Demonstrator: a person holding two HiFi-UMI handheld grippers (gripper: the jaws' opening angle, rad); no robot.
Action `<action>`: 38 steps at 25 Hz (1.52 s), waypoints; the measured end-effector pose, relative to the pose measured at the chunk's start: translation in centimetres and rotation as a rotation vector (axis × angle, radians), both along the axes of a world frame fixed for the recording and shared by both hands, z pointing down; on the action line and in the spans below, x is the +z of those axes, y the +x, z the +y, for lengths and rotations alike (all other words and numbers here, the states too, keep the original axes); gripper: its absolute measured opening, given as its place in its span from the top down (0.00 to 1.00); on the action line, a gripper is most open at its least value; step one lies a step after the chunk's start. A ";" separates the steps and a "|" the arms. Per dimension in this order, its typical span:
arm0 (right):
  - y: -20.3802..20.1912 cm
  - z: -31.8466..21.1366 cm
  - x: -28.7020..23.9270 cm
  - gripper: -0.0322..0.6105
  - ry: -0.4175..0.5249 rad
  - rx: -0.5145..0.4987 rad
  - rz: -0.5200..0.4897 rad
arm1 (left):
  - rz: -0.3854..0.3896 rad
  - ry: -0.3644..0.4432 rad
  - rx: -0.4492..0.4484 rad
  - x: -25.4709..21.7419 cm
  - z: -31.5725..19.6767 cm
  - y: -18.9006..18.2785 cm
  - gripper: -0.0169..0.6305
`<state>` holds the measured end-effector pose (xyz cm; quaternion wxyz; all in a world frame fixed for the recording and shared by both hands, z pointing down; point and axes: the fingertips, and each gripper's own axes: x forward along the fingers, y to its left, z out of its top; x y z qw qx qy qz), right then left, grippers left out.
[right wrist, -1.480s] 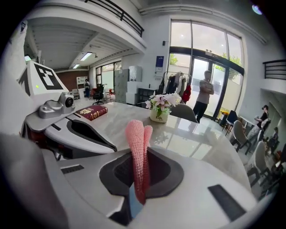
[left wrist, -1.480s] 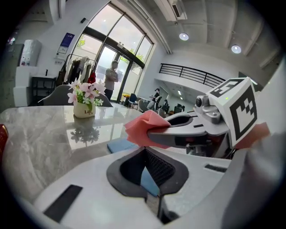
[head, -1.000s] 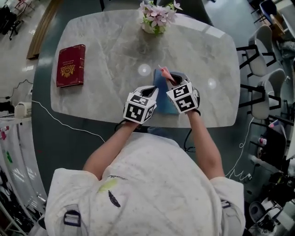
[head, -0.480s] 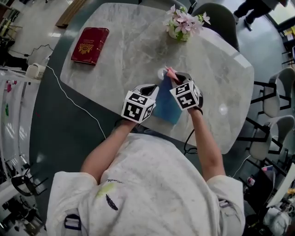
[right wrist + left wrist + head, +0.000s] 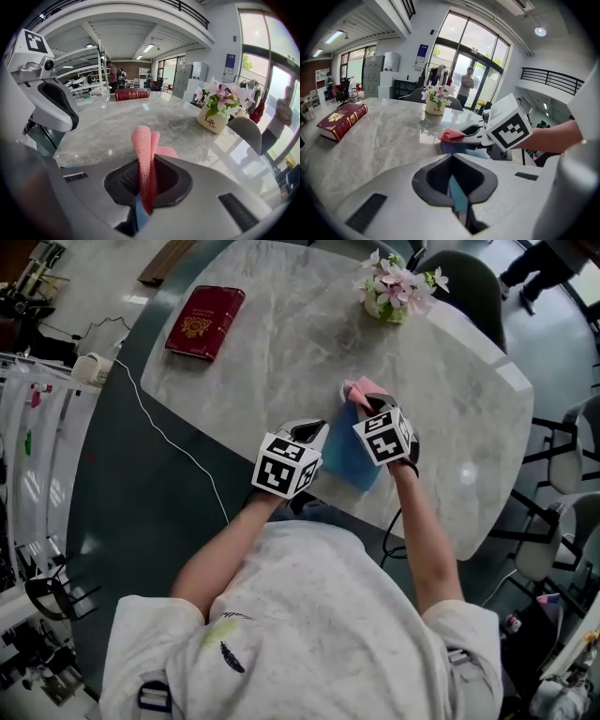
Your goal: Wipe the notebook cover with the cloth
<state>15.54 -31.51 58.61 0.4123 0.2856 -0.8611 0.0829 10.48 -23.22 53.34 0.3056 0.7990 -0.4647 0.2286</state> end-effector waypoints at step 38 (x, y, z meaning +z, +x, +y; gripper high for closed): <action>-2.7 15.5 0.0 0.93 -0.030 0.123 0.016 | 0.075 0.048 0.152 -1.3 10.3 -2.4 0.96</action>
